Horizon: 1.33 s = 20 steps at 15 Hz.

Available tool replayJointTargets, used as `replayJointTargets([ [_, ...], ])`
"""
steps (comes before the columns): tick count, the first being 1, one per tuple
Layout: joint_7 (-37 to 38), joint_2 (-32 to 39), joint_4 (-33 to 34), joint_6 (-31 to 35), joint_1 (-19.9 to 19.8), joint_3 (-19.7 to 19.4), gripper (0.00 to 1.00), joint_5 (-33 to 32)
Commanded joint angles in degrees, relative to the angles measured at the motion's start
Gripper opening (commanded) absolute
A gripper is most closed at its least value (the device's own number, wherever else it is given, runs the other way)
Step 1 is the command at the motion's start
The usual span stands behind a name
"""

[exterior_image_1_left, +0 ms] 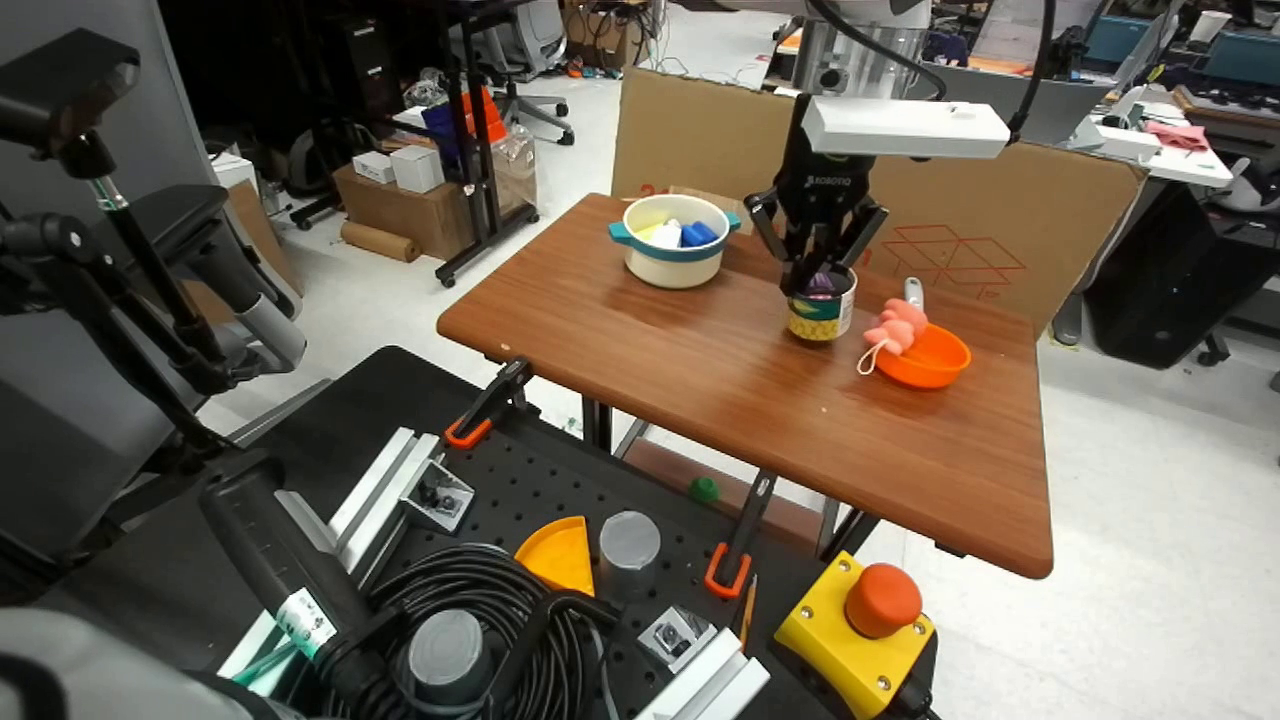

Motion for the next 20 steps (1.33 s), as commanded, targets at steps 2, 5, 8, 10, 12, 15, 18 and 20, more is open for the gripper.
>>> replayJointTargets([
  [2,0.13,-2.15,0.13,1.02,-0.80,0.69,0.02,1.23],
  [5,-2.81,-4.24,-1.82,2.05,-0.77,2.31,0.02,2.61],
  [8,-5.87,-6.49,-4.42,4.62,0.41,4.35,0.02,2.88],
  [10,-8.14,-7.81,-5.89,6.78,0.90,5.97,0.02,3.82],
  [12,-10.42,-8.68,-6.87,9.57,1.50,7.11,0.02,4.44],
  [15,-13.65,-9.21,-7.44,12.21,1.92,8.25,0.02,6.42],
  [18,-19.50,-8.94,-7.19,13.81,1.50,9.58,0.02,10.95],
  [20,-22.34,-8.51,-6.65,13.16,1.50,9.99,0.02,13.25],
])
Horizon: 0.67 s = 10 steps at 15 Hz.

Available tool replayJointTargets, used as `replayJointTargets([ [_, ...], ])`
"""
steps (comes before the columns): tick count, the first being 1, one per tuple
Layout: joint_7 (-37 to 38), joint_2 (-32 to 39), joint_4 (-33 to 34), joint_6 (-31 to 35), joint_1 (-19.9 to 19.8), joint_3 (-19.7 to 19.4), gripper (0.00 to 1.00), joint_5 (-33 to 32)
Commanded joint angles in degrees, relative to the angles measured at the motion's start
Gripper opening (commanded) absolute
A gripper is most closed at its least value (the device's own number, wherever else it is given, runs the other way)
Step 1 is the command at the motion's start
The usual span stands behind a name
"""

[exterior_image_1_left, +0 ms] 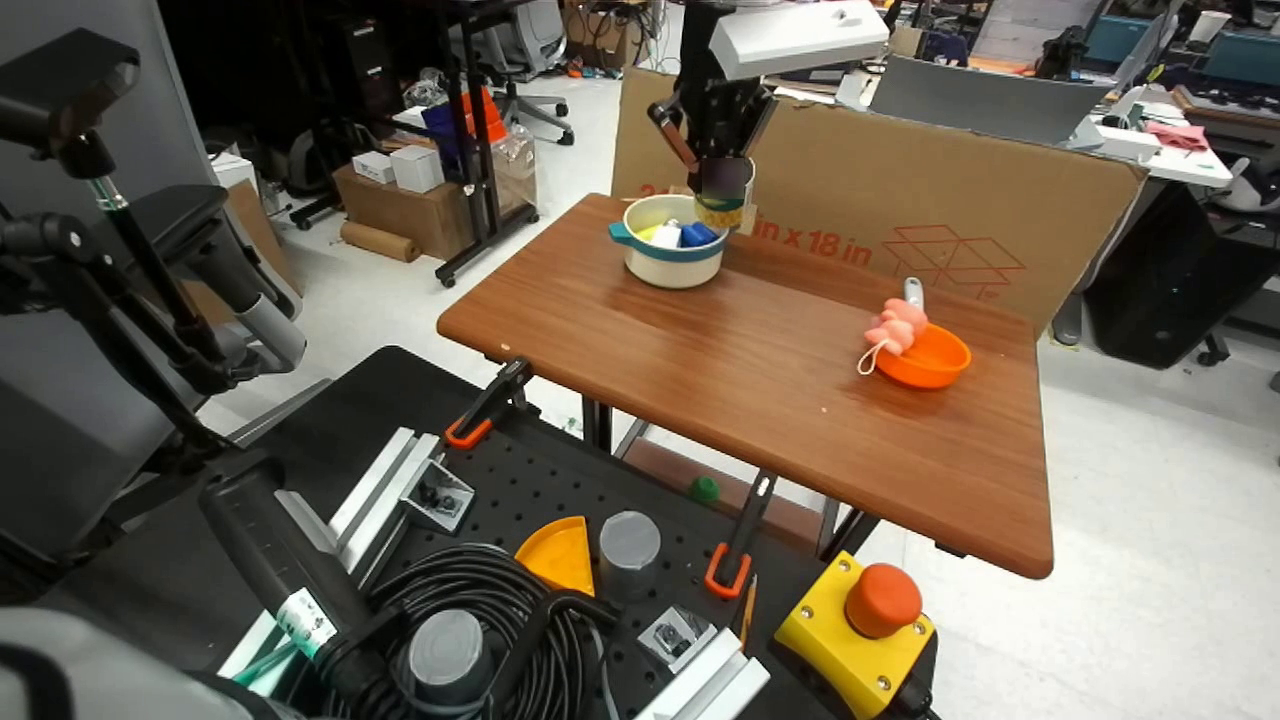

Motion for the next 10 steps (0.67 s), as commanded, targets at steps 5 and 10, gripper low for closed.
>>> replayJointTargets([
  [5,-9.12,-0.64,-0.70,0.47,-0.41,0.92,0.02,6.35],
  [10,-10.16,-0.64,-0.60,-0.80,-0.38,0.67,0.32,7.26],
])
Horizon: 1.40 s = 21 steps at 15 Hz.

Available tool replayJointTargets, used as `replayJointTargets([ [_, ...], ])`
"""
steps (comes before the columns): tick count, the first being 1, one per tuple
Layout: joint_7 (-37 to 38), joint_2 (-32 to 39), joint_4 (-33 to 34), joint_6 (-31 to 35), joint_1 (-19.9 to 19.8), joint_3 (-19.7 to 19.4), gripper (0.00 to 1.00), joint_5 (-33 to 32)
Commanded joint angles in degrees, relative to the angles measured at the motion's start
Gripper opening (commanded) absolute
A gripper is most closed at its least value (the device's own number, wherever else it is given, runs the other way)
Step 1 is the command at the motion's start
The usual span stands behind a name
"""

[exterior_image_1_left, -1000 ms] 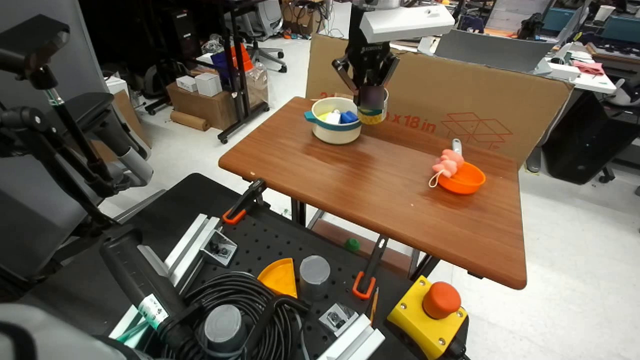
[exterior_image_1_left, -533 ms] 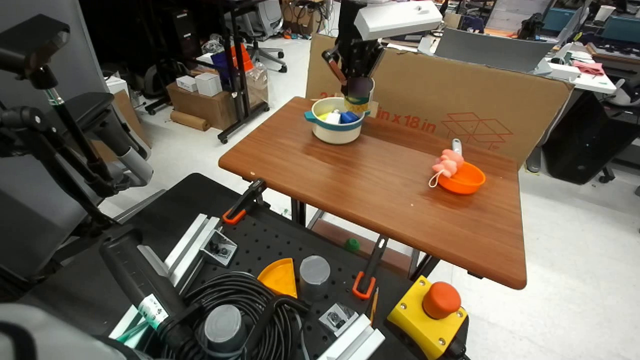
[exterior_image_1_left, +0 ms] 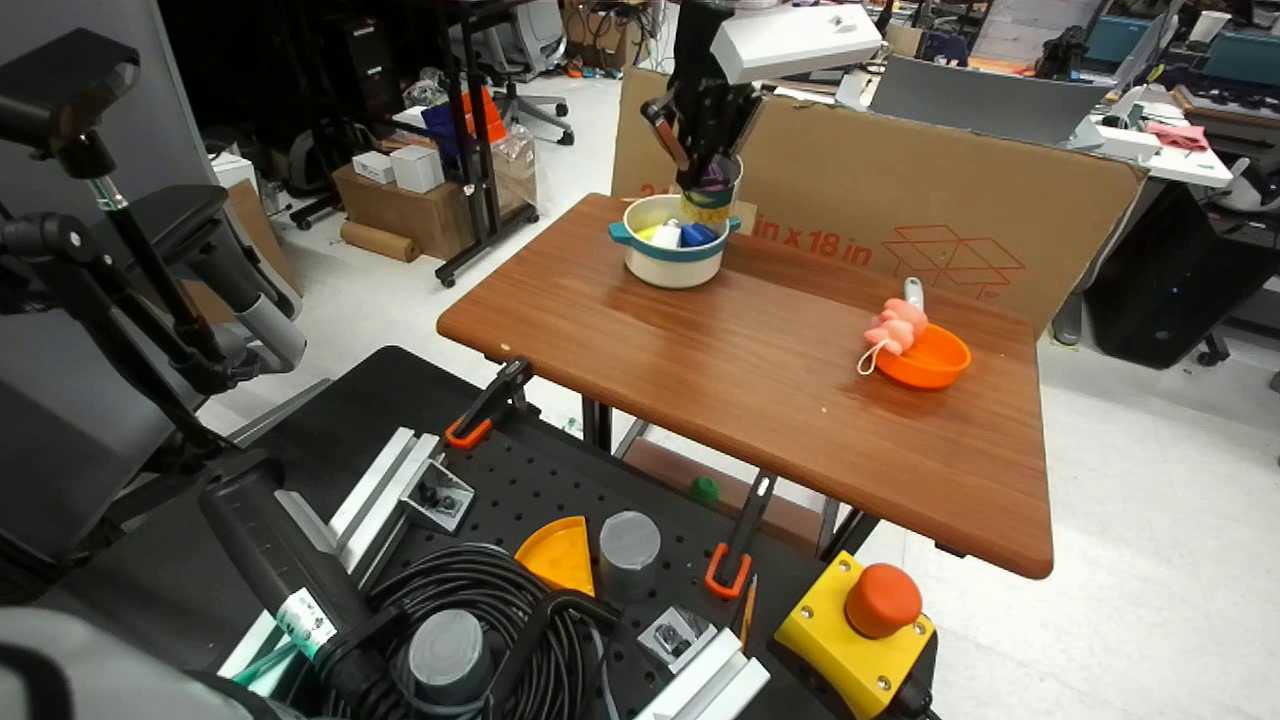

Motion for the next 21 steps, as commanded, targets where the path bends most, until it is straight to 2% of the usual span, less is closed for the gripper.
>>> replayJointTargets([
  [1,-3.35,-0.61,-0.33,-1.30,-0.47,0.20,0.35,2.63],
  [3,-2.72,-0.78,-0.53,-1.15,-0.24,-0.21,0.48,1.77],
  [8,19.80,-1.52,-1.72,1.69,4.49,-6.48,0.84,-15.43],
  [10,25.88,-2.62,-2.30,1.06,5.14,-6.98,0.98,-19.53],
  [15,36.53,-7.19,-5.30,3.44,6.06,-6.36,1.00,-24.63],
  [21,40.25,-11.01,-7.59,1.59,5.82,-6.07,1.00,-23.10],
])
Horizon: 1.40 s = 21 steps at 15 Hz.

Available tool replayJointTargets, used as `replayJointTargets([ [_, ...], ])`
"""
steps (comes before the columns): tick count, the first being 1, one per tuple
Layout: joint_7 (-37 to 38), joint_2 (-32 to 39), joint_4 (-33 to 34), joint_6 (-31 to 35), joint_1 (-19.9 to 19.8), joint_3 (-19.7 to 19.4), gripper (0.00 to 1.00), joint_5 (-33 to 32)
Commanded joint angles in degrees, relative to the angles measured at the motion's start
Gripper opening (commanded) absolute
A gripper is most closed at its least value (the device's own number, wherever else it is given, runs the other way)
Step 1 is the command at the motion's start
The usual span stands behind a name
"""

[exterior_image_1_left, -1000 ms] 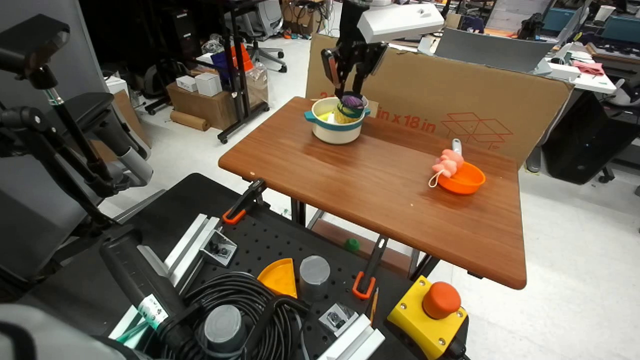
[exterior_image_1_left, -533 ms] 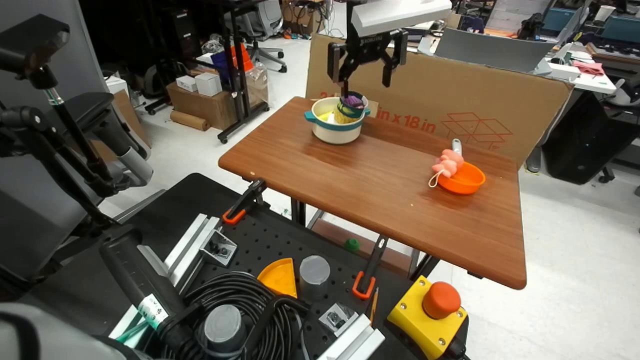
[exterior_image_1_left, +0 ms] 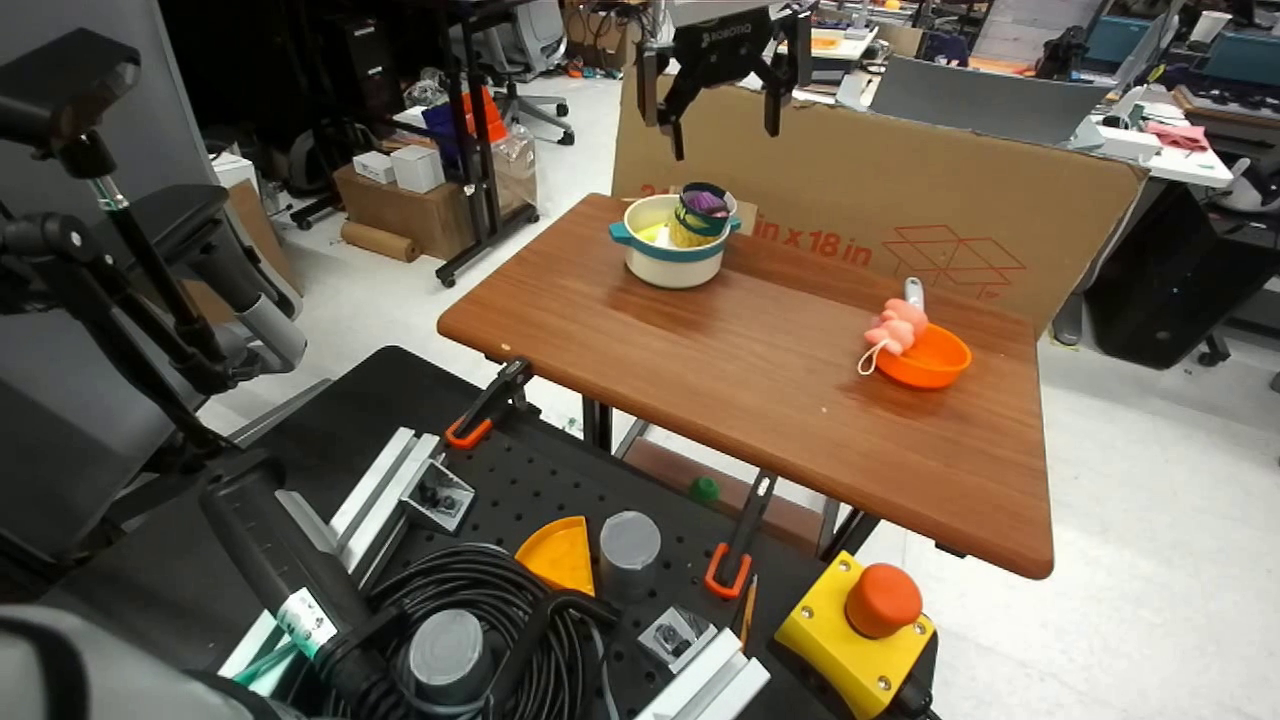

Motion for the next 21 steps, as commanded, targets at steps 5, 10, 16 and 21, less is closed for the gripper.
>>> replayJointTargets([
  [5,13.90,-4.41,-3.44,1.30,-1.04,-2.65,1.00,-0.02],
  [10,27.42,-4.70,-2.72,1.11,-2.32,-5.11,1.00,-1.39],
  [16,29.26,-3.72,-1.92,1.31,-3.25,-5.94,1.00,-0.82],
  [21,29.24,-3.53,-1.94,1.30,-3.11,-5.91,1.00,-0.82],
])
